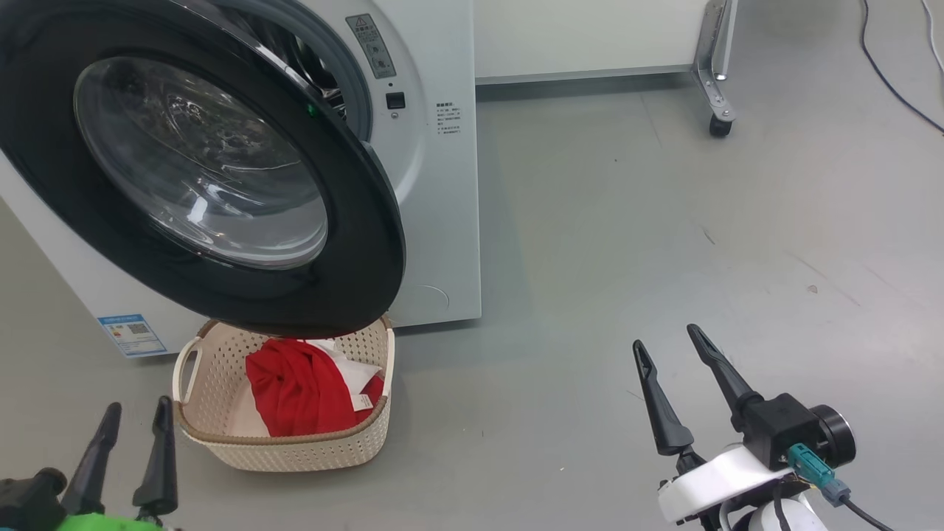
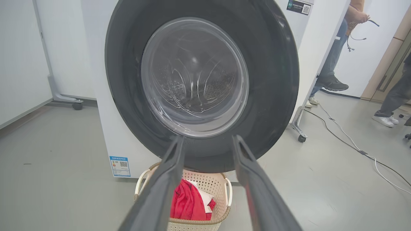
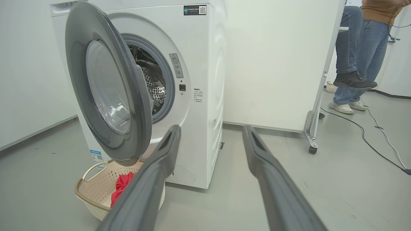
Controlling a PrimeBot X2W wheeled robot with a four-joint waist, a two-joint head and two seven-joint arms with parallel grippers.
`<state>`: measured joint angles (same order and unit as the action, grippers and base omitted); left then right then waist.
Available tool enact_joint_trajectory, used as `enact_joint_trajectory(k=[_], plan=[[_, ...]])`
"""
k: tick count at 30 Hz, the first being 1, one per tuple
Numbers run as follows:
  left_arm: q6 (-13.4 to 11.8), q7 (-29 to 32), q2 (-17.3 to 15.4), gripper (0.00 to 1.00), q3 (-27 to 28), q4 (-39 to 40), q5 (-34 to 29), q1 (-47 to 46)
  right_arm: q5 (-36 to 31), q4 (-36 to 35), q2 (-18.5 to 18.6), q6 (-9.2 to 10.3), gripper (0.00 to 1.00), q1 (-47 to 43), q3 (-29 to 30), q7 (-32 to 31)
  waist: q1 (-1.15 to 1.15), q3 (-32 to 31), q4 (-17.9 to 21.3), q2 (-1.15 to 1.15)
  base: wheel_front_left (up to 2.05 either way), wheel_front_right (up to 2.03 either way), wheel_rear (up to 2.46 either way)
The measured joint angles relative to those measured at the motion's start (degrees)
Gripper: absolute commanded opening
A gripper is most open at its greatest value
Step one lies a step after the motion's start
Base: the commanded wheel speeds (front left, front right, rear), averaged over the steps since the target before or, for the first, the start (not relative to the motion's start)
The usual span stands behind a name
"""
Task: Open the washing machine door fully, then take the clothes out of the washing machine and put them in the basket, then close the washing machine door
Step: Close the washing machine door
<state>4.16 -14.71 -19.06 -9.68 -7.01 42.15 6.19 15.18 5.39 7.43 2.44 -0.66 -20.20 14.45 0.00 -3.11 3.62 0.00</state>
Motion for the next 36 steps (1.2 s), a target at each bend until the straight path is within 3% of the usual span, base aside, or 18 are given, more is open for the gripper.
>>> enact_joint_trajectory(k=[5,36], plan=[[-0.41,0.00,2.16,1.00,1.77,1.83,-2.37,0.12,1.93,0.05,-0.59,0.07,1.00,-0.82,1.03,0.00,0.00,0.22,-0.62,0.00,0.00,0.00,0.00],[0.78,0.00,6.60,1.00,3.92,2.11,-8.54,3.31,2.27,0.54,-0.90,0.07,1.00,-1.20,1.31,0.00,0.00,0.81,-0.67,0.00,0.00,0.00,0.00]])
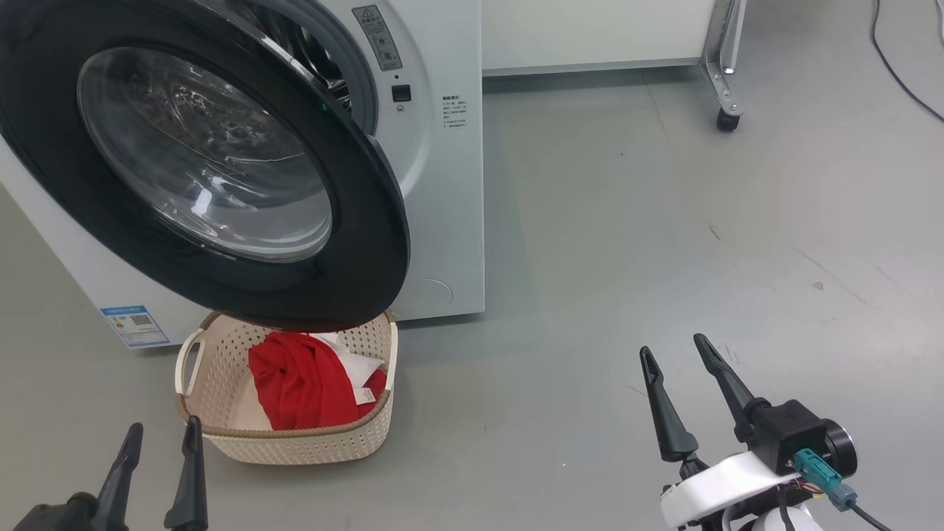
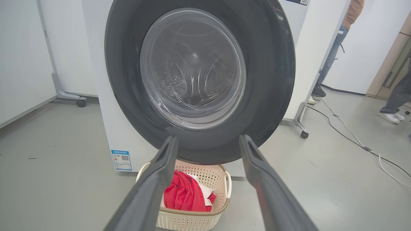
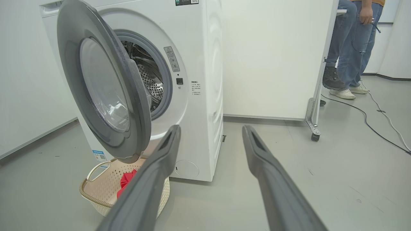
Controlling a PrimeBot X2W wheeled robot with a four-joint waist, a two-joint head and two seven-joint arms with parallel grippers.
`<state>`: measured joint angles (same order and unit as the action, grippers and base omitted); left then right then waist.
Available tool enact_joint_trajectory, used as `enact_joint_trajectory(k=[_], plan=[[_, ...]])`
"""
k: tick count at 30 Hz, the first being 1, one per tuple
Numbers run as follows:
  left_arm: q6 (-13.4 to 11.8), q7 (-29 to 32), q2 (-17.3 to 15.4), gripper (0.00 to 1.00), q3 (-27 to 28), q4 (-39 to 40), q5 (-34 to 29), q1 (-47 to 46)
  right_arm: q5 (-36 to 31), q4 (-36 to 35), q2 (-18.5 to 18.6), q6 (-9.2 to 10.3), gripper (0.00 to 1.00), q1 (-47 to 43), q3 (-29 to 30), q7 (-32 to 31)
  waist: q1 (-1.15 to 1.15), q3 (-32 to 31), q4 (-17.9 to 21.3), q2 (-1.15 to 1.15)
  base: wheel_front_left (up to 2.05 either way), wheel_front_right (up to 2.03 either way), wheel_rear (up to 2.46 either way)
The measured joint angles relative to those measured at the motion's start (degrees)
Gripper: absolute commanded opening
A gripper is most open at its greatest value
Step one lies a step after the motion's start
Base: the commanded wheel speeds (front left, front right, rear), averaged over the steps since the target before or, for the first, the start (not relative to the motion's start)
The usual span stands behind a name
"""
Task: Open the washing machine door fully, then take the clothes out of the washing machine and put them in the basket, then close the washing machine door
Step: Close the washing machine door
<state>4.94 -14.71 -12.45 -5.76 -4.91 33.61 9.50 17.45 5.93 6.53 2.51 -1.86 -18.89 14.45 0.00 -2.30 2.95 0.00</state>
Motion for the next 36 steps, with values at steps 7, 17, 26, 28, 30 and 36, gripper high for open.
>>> enact_joint_trajectory(k=[7,17,26,28,30,36], plan=[[0.49,0.00,0.63,1.00,0.42,0.03,-0.55,0.00,-0.01,0.03,-0.01,-0.01,1.00,0.01,0.00,0.00,0.00,0.03,0.11,0.00,0.00,0.00,0.00],[1.03,0.00,1.31,1.00,0.88,0.03,-1.36,0.05,-0.09,0.07,-0.12,-0.01,1.00,0.01,0.04,0.00,0.00,0.05,0.30,0.00,0.00,0.00,0.00],[1.47,0.00,1.86,1.00,1.51,0.01,-2.35,0.15,-0.10,0.07,-0.26,-0.04,1.00,0.01,0.10,0.00,0.00,0.03,0.35,0.00,0.00,0.00,0.00],[1.49,0.00,2.02,1.00,1.55,0.00,-2.45,0.16,-0.10,0.07,-0.27,-0.07,1.00,0.01,0.12,0.00,0.00,0.04,0.34,0.00,0.00,0.00,0.00],[1.51,0.00,2.12,1.00,1.60,-0.01,-2.45,0.16,-0.10,0.07,-0.30,-0.07,1.00,0.01,0.15,0.00,0.00,0.07,0.32,0.00,0.00,0.00,0.00],[1.77,0.00,2.37,1.00,1.71,-0.03,-2.53,0.17,-0.22,0.05,-0.31,-0.09,1.00,0.01,0.20,0.00,0.00,0.25,0.27,0.00,0.00,0.00,0.00]])
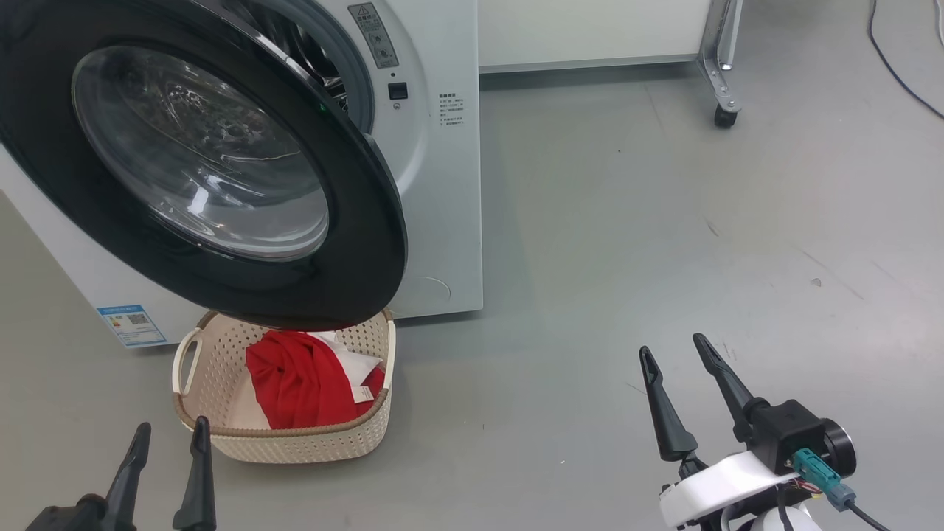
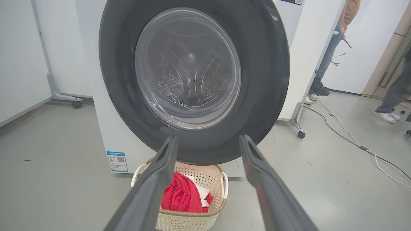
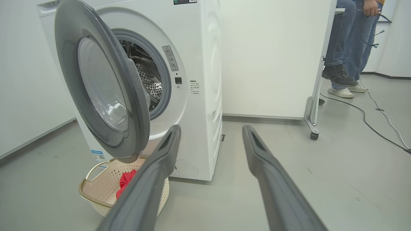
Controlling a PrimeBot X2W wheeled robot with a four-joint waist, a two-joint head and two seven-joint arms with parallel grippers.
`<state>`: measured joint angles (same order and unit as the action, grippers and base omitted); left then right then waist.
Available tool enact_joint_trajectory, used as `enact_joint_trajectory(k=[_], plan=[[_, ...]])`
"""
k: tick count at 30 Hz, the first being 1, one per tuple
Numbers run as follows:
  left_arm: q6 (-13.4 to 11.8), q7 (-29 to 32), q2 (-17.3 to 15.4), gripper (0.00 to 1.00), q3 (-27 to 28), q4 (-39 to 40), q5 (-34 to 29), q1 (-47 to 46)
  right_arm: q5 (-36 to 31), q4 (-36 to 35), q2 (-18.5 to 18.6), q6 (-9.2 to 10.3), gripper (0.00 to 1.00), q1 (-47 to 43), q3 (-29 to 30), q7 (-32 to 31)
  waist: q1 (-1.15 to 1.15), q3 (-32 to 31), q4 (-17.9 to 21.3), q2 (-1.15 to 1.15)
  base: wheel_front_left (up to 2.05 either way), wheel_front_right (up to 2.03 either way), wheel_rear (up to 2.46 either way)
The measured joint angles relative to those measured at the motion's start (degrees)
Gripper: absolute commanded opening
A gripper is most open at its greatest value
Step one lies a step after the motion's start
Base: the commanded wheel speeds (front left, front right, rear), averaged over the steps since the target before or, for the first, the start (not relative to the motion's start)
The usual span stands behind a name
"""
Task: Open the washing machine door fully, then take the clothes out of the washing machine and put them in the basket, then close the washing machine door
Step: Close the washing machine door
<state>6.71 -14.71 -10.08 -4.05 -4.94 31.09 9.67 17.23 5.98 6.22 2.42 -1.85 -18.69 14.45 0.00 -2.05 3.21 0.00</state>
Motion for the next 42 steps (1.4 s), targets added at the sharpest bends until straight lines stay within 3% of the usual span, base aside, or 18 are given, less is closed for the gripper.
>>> enact_joint_trajectory(k=[1,2,12,24,42], plan=[[0.01,0.00,0.04,1.00,-0.01,0.00,-0.27,0.00,-0.07,-0.02,0.01,-0.02,0.39,0.01,-0.02,0.00,0.00,0.05,-0.02,0.00,0.00,0.00,0.00],[0.12,0.00,0.07,1.00,-0.08,0.00,-0.53,0.01,-0.23,-0.20,0.08,-0.42,0.00,0.03,-0.10,-0.01,0.00,0.13,-0.06,0.00,0.00,0.00,0.00],[0.16,0.00,0.12,1.00,-1.70,0.36,-1.02,-0.02,-2.71,-1.87,1.54,-3.11,0.00,2.02,-3.09,-0.01,0.00,2.29,-1.62,0.00,0.00,0.00,0.00],[0.23,0.00,0.09,1.00,-3.57,2.00,-1.10,-3.89,-6.66,-2.49,3.02,-7.92,0.00,15.49,-8.95,-3.25,0.00,8.98,-6.06,0.00,0.00,0.00,0.00],[0.43,0.00,0.48,1.00,-6.04,2.75,0.36,-12.34,-5.78,2.43,3.14,-9.40,0.00,35.53,-11.28,-9.21,0.00,20.50,-14.50,0.00,0.00,0.00,0.00]])
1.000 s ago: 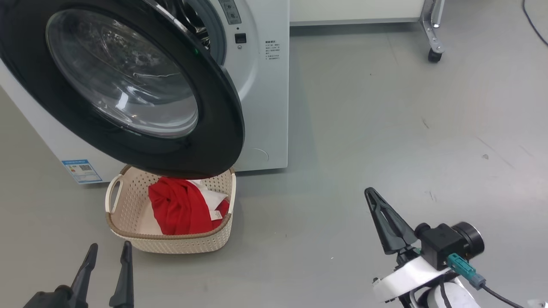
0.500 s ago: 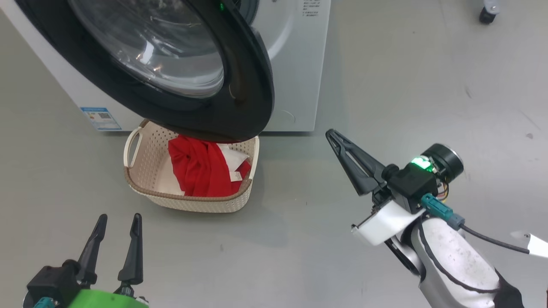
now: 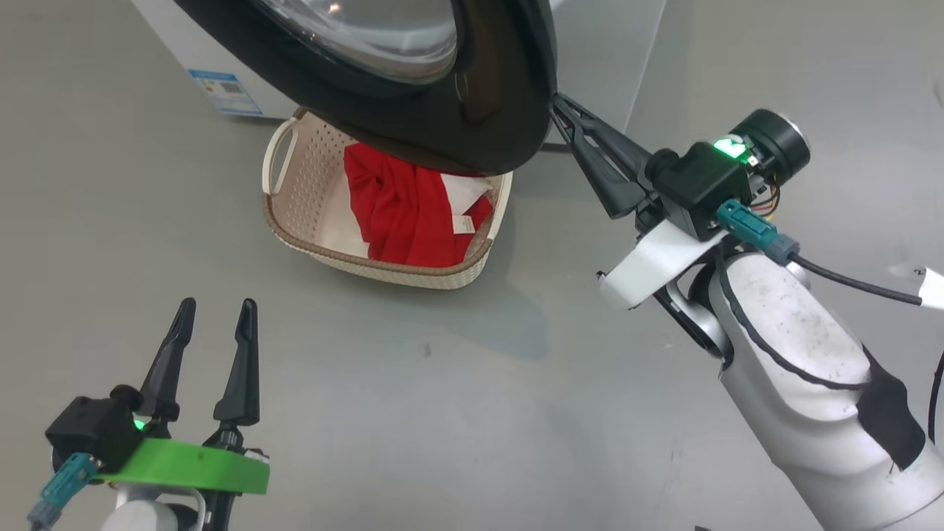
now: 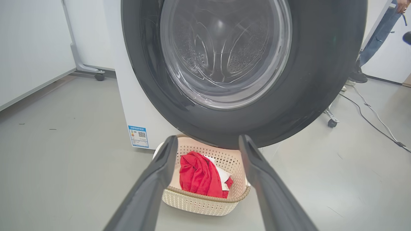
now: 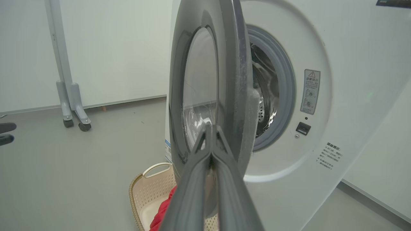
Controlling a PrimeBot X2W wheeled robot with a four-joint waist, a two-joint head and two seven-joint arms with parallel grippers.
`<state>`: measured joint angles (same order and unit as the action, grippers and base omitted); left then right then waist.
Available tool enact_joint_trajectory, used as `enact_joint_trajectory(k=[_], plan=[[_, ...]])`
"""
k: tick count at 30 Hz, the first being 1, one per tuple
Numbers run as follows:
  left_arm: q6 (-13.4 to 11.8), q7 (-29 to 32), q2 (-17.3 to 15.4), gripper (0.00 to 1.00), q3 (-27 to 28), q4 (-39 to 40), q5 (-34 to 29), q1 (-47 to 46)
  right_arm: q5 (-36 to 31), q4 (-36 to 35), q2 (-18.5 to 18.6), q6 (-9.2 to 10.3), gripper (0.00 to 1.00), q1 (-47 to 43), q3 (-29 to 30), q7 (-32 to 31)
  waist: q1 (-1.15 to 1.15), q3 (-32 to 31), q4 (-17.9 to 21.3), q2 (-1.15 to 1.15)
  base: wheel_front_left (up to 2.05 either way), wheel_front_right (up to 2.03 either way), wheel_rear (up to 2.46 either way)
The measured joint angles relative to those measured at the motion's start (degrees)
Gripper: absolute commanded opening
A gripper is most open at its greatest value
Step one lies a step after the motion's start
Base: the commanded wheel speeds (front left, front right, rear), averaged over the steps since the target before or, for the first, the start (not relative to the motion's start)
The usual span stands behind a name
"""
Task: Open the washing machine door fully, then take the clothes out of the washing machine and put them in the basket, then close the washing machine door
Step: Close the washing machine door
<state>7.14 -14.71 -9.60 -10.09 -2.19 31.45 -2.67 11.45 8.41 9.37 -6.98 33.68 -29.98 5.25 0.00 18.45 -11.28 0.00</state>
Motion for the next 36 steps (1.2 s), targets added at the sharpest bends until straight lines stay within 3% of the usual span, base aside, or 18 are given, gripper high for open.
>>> enact_joint_trajectory(k=[17,36], plan=[[0.05,0.00,1.64,1.00,-2.31,-1.54,2.27,-6.45,2.78,8.11,2.04,-0.01,0.00,11.18,-5.28,-0.89,0.00,9.08,-6.82,0.00,0.00,0.00,0.00],[0.07,0.00,1.83,1.00,-3.05,-2.23,3.39,-8.69,5.25,13.72,4.97,-0.51,0.00,20.04,-3.08,1.51,0.00,13.82,-8.67,0.00,0.00,0.00,0.00]])
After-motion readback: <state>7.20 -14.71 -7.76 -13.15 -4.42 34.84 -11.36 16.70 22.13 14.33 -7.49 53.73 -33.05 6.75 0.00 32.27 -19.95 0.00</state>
